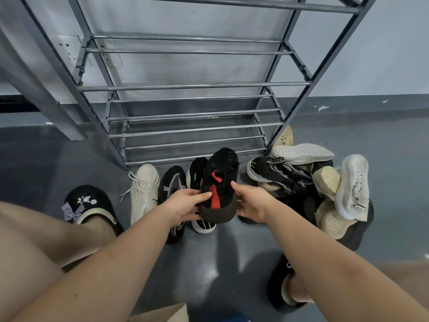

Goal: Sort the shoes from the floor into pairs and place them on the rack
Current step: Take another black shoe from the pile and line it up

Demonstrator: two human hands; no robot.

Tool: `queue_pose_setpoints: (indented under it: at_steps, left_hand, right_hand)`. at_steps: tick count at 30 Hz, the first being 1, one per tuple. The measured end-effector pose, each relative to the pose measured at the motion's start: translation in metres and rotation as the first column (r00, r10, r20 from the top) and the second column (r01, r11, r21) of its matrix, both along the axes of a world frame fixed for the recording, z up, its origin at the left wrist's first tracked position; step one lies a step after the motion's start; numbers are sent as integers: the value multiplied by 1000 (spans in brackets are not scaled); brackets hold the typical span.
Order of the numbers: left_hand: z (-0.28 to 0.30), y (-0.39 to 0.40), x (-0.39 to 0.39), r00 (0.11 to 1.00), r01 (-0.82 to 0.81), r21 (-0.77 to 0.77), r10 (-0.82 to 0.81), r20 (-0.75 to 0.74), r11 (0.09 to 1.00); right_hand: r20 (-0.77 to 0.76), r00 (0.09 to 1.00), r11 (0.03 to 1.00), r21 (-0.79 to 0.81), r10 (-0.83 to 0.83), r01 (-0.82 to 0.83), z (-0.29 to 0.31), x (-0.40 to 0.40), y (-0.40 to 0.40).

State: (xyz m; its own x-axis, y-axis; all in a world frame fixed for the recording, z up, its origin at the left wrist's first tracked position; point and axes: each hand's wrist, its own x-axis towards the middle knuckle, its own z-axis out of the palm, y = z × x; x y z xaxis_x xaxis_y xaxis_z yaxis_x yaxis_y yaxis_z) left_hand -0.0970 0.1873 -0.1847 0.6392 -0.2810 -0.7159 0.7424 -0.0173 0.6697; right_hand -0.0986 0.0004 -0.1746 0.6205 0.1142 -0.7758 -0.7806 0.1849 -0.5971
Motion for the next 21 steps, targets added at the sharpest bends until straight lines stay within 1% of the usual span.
queue_pose_setpoints:
  at_steps: [6,10,16,21]
  left_hand:
    - [-12,-8,0,998,29,-3,-29,-54,1000]
    - [-23,-18,4,995,41,-4,-41,-88,999]
    - [-40,-34,13,990,96,38,-92,-102,995]
    - [-52,-45,24,990,102,68,-95,-102,992]
  right_hand:
    - [-81,997,995,-98,11,-19,-19,3,-6]
    - [-108,994,989,-148,-1,-15,-31,7,-14]
    - [-127,991,982,-186,-52,27,-46,17,-24]
    - [-113,990,980,-188,-87,65,-61,27,-26]
